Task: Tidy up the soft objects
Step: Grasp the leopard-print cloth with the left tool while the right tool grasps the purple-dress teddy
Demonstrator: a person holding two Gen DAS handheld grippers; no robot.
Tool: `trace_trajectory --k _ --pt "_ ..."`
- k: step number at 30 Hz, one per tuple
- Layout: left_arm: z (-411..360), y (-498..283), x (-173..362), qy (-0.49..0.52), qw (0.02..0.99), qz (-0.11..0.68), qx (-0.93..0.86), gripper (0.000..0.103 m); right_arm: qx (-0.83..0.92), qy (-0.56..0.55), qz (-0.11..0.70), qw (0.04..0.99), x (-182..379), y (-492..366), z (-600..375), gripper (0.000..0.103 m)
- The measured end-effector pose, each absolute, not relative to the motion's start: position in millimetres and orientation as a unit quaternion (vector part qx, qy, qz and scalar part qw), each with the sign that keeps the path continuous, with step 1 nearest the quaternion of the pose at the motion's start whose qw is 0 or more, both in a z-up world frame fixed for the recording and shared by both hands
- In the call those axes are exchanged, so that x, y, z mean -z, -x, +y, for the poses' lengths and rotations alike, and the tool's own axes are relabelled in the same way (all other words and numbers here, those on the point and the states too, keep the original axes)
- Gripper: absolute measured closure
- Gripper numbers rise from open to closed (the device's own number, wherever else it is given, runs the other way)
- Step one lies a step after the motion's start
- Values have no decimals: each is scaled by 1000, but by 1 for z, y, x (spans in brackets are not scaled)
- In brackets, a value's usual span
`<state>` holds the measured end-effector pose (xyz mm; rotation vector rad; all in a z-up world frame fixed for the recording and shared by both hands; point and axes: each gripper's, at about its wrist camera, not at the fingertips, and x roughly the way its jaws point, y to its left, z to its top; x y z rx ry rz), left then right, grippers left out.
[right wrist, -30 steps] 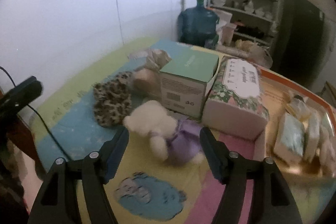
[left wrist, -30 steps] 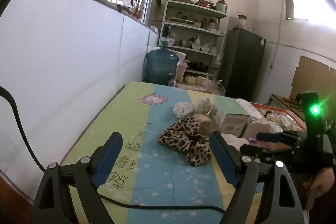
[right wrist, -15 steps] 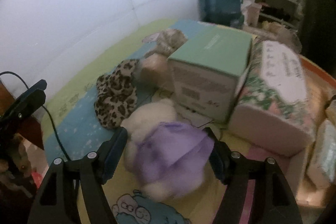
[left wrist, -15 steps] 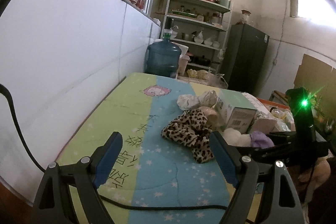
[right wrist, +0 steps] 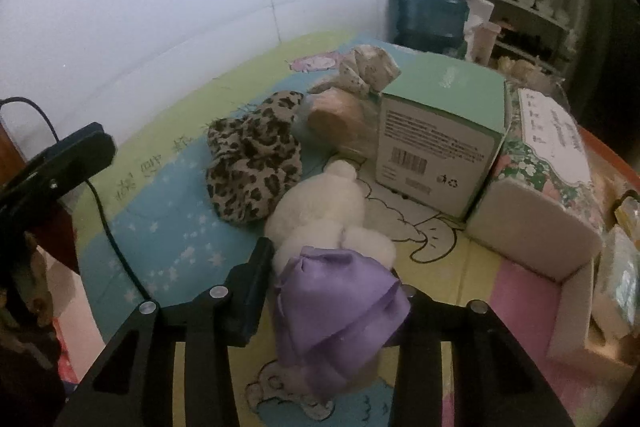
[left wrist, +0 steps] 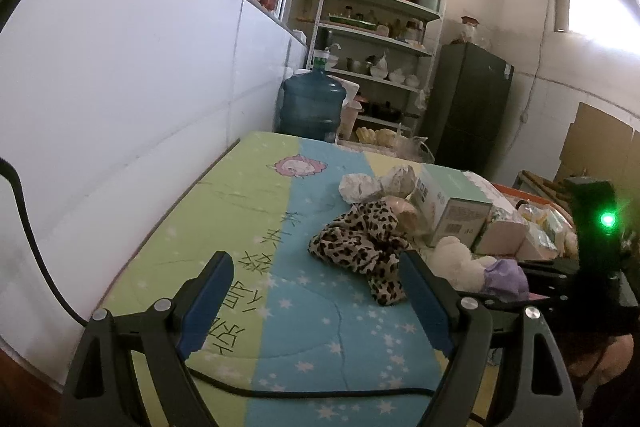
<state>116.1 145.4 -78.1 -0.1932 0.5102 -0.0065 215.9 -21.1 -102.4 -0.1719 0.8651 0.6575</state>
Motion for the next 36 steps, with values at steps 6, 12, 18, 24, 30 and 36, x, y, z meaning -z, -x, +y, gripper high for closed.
trace_trajectory --k 6,12,18,24,30,36 --pt "142 -135 80 89 960 267 18 19 -316 44 385 866 86 -201 -31 61" --pt "137 -174 89 87 944 316 48 19 -317 6 363 876 70 -185 -48 61" --pt "125 -207 111 90 919 377 75 19 -317 -5 361 877 64 -177 -61 61" --pt "114 -215 118 75 911 399 77 19 -317 -18 365 875 70 -177 -66 61" --pt "105 -219 118 52 912 402 63 26 -318 -27 365 875 71 -177 -68 61" --pt "106 -214 117 64 915 393 73 82 -317 -31 366 875 72 -175 -71 61"
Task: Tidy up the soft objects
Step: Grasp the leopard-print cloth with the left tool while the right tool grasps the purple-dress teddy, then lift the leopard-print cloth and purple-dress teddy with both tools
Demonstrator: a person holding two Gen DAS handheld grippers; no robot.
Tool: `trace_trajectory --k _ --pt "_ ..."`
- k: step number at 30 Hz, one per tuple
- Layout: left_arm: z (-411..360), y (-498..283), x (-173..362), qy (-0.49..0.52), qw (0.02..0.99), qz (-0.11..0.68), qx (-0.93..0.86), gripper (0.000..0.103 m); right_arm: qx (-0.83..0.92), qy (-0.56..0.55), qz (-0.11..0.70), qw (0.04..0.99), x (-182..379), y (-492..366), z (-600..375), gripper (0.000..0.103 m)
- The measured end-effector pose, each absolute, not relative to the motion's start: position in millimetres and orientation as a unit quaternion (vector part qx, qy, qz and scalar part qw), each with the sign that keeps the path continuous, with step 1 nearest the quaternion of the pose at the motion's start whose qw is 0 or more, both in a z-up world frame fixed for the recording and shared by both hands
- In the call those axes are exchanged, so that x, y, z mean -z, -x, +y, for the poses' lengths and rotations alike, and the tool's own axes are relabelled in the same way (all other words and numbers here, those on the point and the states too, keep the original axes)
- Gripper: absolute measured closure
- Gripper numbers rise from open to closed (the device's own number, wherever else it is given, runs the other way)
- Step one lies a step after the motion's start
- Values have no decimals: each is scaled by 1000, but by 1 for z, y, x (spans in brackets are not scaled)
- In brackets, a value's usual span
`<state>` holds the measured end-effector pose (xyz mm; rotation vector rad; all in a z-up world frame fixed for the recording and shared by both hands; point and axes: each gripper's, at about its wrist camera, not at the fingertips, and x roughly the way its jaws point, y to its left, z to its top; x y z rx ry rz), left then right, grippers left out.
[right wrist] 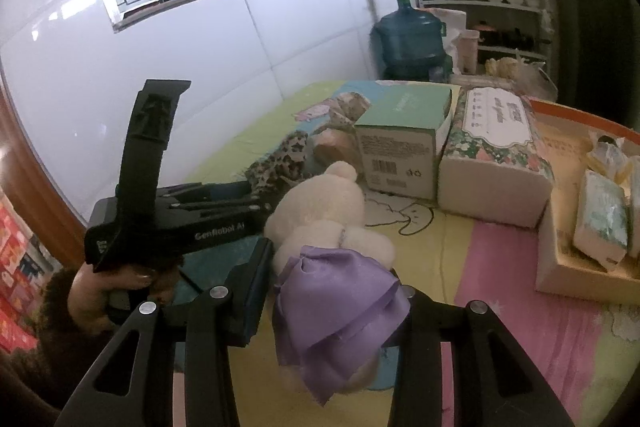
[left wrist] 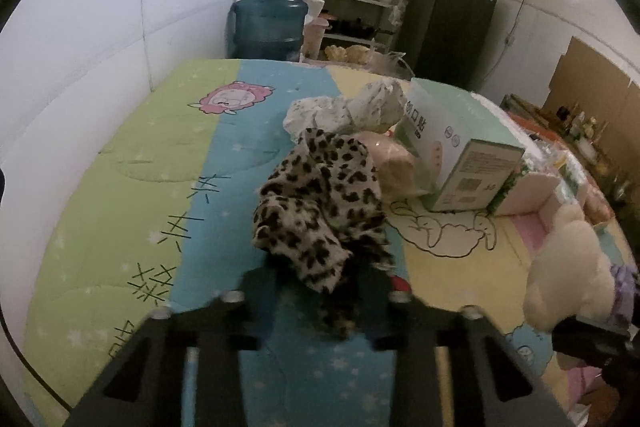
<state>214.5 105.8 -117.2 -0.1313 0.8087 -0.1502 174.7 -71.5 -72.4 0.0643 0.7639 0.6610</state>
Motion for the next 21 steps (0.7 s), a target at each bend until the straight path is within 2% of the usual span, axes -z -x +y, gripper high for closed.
trace_trajectory --k 1,7,21 --pt "107 -214 118 73 913 392 80 88 -316 -31 366 875 72 -174 -72 61" --pt "107 -210 115 86 916 382 84 92 -312 -34 364 877 69 -174 -76 61" --pt "87 -185 80 81 934 334 99 93 -296 -53 355 885 62 -175 -100 61"
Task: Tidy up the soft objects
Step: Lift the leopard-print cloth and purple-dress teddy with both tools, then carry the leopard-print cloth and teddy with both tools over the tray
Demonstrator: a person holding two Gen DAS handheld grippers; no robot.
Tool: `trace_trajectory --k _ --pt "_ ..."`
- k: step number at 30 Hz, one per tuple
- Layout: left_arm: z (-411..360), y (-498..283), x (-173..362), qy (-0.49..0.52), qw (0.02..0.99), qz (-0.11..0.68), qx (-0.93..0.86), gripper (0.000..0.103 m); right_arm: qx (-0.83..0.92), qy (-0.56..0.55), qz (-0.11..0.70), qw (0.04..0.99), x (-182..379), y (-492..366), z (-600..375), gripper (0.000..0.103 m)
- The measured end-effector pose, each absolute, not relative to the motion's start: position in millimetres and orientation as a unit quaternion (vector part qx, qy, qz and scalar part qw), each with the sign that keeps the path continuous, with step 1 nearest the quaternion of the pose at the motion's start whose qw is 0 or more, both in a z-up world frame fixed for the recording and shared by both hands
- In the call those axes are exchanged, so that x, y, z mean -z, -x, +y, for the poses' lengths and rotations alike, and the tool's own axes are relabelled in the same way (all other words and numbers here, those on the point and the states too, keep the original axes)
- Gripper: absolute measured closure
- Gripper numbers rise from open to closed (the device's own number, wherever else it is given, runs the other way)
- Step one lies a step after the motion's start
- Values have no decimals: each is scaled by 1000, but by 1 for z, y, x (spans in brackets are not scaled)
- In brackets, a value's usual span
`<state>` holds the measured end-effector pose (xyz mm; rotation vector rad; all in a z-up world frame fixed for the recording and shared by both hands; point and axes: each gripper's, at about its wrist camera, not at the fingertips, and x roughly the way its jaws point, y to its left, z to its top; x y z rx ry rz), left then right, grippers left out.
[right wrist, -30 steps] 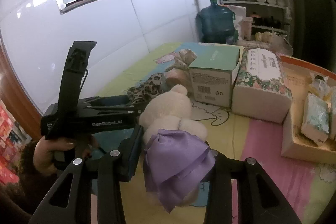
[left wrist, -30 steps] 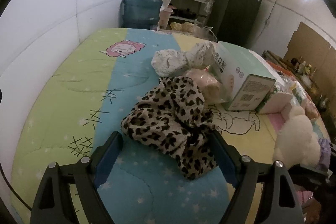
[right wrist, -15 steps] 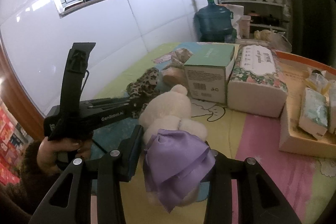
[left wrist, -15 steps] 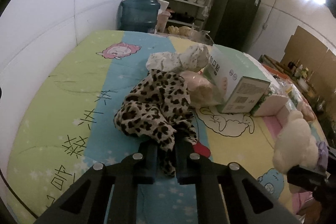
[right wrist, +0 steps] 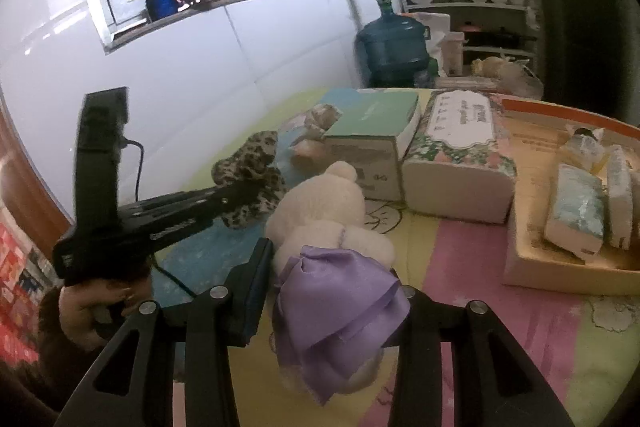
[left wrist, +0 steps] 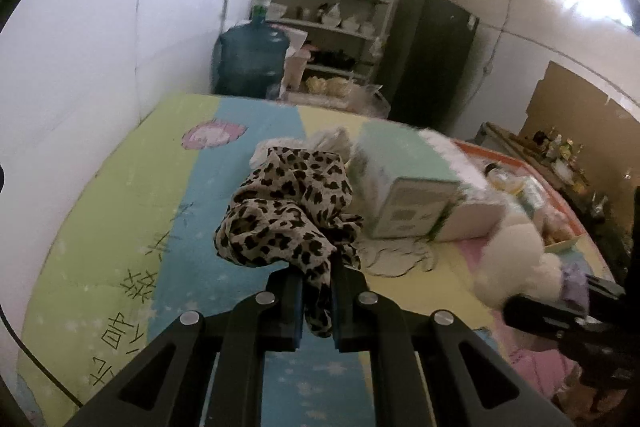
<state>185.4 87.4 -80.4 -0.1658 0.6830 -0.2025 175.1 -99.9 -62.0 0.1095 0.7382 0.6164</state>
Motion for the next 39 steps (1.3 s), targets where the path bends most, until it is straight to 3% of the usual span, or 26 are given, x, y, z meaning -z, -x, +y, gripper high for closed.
trace_trajectory --k 16,39 --pt "17 -174 26 49 942 279 177 93 -245 -86 320 911 42 -171 -152 61" --pt "-95 -188 5 9 930 273 246 93 -157 -117 275 941 18 -168 -264 61"
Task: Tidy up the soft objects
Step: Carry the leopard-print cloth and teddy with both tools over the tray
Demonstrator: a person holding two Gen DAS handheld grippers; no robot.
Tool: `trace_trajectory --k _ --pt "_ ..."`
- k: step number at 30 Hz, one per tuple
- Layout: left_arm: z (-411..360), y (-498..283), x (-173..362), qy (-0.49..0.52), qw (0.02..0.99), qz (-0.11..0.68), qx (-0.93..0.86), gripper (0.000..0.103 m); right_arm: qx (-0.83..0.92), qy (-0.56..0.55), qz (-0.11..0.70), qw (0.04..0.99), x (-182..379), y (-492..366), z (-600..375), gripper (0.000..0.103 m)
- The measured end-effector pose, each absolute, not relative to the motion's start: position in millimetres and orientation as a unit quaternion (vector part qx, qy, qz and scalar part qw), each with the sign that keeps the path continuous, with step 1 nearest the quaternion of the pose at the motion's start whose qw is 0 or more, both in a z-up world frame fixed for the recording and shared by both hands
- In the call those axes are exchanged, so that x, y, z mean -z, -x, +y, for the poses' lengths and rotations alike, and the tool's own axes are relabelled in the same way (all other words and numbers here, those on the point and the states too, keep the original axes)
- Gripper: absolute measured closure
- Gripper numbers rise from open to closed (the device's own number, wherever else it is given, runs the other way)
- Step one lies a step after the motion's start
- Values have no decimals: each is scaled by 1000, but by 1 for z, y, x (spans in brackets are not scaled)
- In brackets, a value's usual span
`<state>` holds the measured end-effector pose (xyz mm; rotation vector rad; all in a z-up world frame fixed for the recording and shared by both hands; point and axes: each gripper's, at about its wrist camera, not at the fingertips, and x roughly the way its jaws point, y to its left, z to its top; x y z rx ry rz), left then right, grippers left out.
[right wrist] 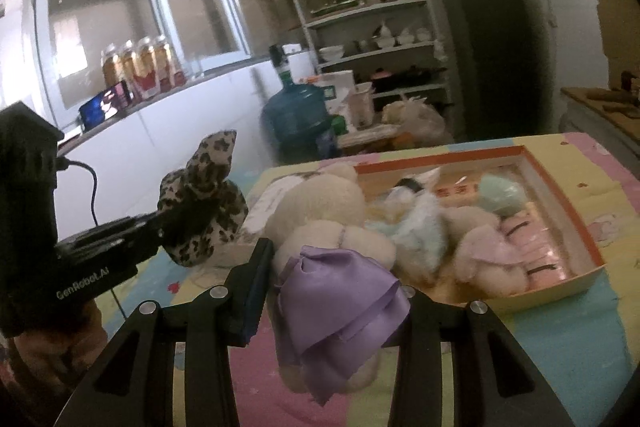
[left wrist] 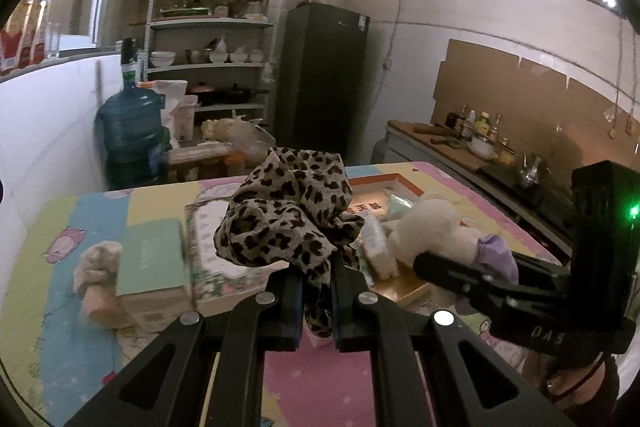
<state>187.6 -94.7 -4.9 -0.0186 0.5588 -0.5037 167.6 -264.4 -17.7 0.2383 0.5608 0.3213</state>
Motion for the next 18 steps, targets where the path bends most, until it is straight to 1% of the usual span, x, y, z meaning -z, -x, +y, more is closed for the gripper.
trace_trajectory --k 11,18 --pt "-137 -212 5 2 919 285 271 93 -116 -121 250 954 1 -168 -318 61" --pt "-157 -231 4 8 917 288 276 93 -103 -123 248 955 -1 -180 -339 61"
